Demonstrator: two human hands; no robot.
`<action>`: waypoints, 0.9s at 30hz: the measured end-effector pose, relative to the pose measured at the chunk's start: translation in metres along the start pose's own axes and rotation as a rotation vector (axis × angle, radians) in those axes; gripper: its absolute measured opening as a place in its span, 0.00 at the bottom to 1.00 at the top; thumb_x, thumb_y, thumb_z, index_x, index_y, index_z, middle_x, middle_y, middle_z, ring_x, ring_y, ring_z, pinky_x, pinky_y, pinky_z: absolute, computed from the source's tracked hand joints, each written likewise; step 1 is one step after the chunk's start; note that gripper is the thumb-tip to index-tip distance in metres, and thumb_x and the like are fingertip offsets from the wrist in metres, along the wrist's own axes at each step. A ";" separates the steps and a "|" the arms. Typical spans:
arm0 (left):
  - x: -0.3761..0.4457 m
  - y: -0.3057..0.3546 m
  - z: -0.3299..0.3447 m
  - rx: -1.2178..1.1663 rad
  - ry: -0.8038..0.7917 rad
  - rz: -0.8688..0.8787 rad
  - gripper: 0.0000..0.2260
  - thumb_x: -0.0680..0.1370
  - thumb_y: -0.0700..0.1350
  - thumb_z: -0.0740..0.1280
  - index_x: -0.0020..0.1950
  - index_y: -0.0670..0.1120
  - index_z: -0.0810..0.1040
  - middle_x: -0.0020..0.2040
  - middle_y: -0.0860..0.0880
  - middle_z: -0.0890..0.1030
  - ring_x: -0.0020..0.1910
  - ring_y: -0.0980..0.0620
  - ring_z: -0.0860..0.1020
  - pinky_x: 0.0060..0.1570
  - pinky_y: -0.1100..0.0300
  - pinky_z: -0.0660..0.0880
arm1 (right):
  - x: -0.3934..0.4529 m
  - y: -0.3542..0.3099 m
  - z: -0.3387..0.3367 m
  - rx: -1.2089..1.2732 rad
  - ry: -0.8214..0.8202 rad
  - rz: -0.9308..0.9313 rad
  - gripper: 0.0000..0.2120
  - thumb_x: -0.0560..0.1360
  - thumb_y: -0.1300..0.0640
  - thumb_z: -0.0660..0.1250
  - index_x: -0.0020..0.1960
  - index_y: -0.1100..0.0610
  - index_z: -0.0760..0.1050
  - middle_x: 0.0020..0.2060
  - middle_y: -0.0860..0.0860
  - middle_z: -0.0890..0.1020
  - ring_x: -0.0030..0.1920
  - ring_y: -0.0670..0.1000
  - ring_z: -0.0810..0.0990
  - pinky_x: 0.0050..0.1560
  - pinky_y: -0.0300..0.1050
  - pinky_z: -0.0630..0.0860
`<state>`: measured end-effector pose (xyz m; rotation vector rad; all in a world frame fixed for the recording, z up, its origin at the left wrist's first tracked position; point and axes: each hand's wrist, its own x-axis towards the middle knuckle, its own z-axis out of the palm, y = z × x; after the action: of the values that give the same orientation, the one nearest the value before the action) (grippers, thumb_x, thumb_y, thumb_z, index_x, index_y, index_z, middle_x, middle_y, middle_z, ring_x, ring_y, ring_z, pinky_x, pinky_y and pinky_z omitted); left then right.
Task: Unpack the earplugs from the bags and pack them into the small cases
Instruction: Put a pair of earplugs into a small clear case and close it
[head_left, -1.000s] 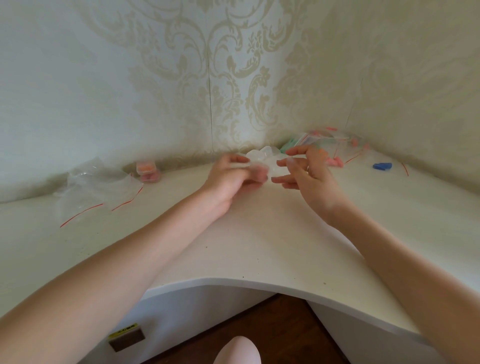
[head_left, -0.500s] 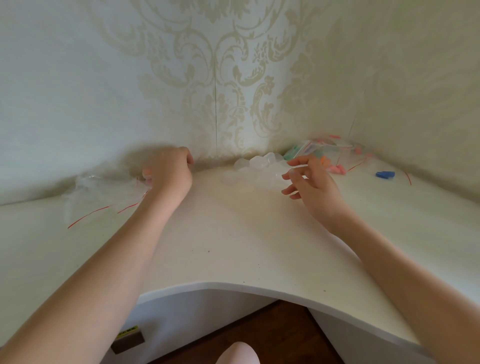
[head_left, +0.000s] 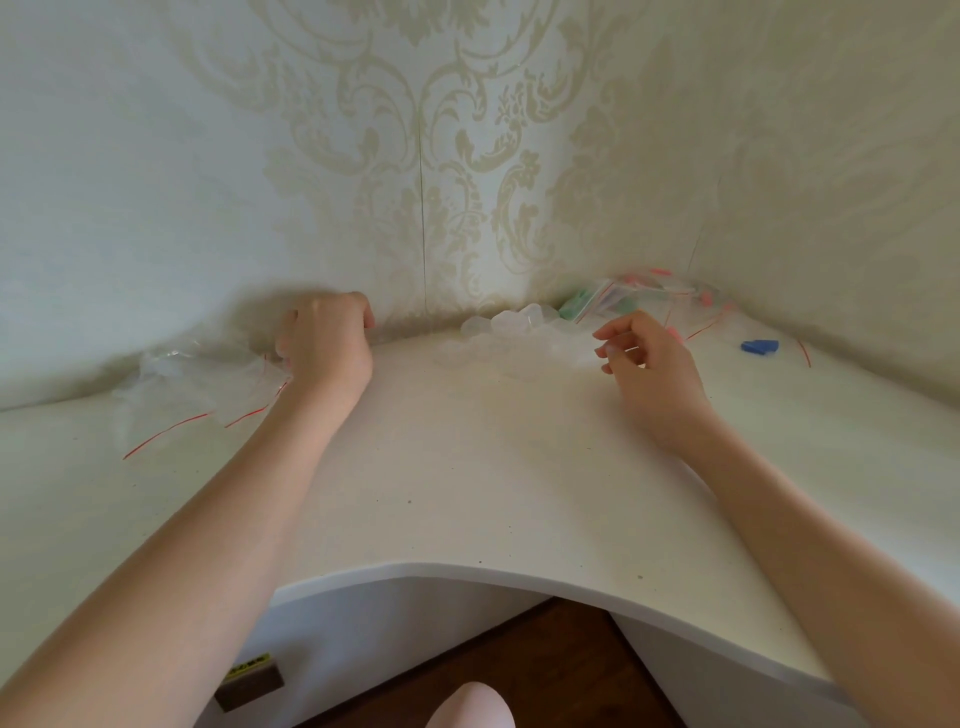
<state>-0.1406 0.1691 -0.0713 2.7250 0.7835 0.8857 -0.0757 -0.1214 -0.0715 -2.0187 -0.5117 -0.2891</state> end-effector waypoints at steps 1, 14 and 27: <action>-0.001 0.001 0.001 -0.009 0.033 0.019 0.15 0.68 0.33 0.67 0.48 0.51 0.80 0.48 0.43 0.81 0.52 0.37 0.75 0.43 0.52 0.72 | 0.002 0.002 0.000 -0.028 0.016 0.000 0.09 0.78 0.64 0.58 0.51 0.53 0.75 0.50 0.54 0.79 0.48 0.53 0.78 0.42 0.32 0.69; -0.052 0.082 0.008 -0.272 0.151 0.715 0.03 0.72 0.41 0.66 0.40 0.44 0.79 0.36 0.49 0.80 0.44 0.45 0.75 0.44 0.56 0.64 | 0.049 0.057 -0.033 -0.843 -0.168 0.202 0.29 0.80 0.51 0.53 0.78 0.48 0.45 0.78 0.47 0.48 0.77 0.50 0.47 0.73 0.59 0.51; -0.071 0.094 -0.001 -0.786 -0.130 0.501 0.07 0.75 0.42 0.70 0.52 0.44 0.78 0.46 0.52 0.80 0.47 0.53 0.77 0.50 0.64 0.72 | 0.021 0.014 -0.017 -0.045 0.388 -0.103 0.09 0.79 0.66 0.58 0.54 0.60 0.75 0.39 0.53 0.78 0.38 0.48 0.76 0.39 0.42 0.67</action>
<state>-0.1493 0.0517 -0.0764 2.2211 -0.2669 0.8419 -0.0504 -0.1373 -0.0653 -1.9180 -0.3657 -0.7433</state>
